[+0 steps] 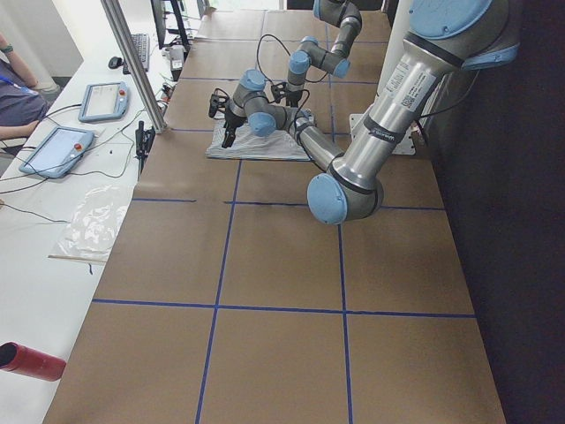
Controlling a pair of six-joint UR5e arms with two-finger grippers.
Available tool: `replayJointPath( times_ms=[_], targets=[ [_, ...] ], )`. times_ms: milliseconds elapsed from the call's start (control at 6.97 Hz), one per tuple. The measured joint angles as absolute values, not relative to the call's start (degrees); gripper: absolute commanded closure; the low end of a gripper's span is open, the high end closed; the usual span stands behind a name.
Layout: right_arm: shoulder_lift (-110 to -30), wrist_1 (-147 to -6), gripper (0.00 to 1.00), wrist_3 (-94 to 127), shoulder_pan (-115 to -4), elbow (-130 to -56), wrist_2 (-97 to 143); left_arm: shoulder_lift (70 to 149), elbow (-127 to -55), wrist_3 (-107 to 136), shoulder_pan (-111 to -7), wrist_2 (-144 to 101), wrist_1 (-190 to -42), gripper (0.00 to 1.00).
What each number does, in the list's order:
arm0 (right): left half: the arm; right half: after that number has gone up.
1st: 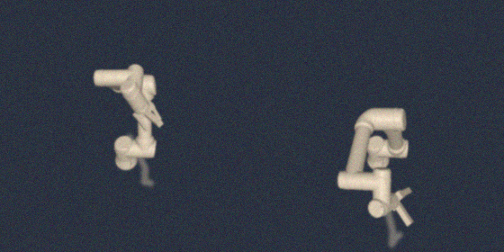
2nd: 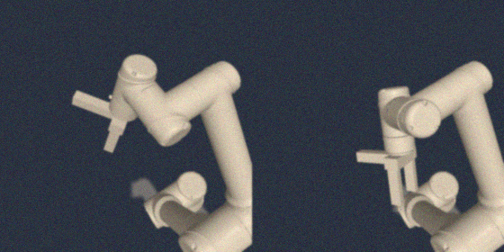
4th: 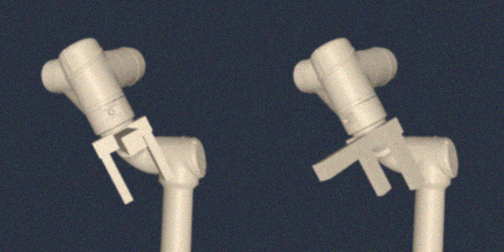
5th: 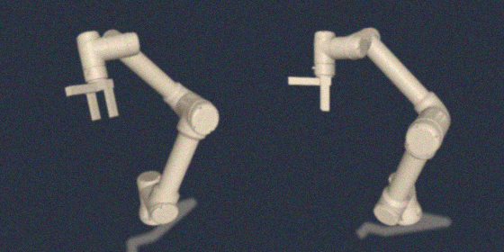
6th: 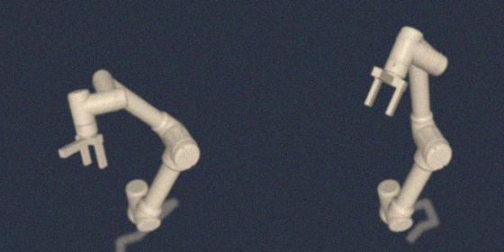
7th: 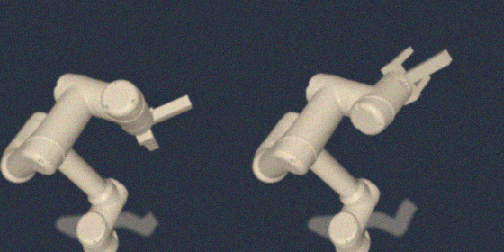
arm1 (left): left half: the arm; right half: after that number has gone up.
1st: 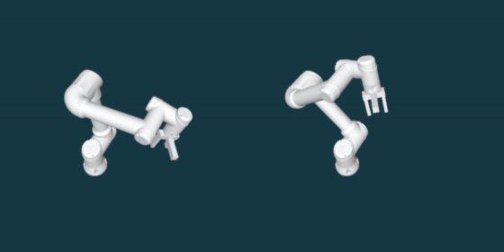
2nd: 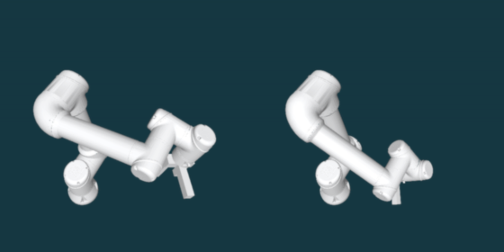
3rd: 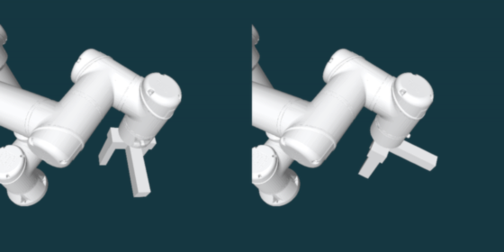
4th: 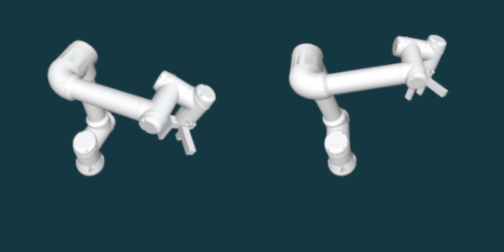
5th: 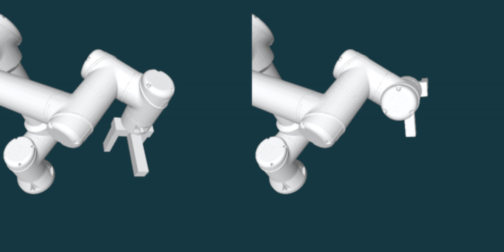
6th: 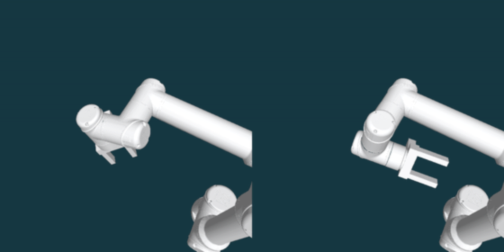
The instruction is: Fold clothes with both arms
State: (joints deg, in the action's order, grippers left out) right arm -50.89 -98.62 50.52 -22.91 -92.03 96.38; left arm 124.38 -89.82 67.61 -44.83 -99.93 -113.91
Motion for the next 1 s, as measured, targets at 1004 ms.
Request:
replayJointPath(
  times_ms=[1004],
  targets=[
    [-53.0,-98.96,0.0,50.03,-25.29,-92.64,96.88,124.45,-89.8,67.76,-44.77,-99.93,-113.88,0.0]
  ],
)
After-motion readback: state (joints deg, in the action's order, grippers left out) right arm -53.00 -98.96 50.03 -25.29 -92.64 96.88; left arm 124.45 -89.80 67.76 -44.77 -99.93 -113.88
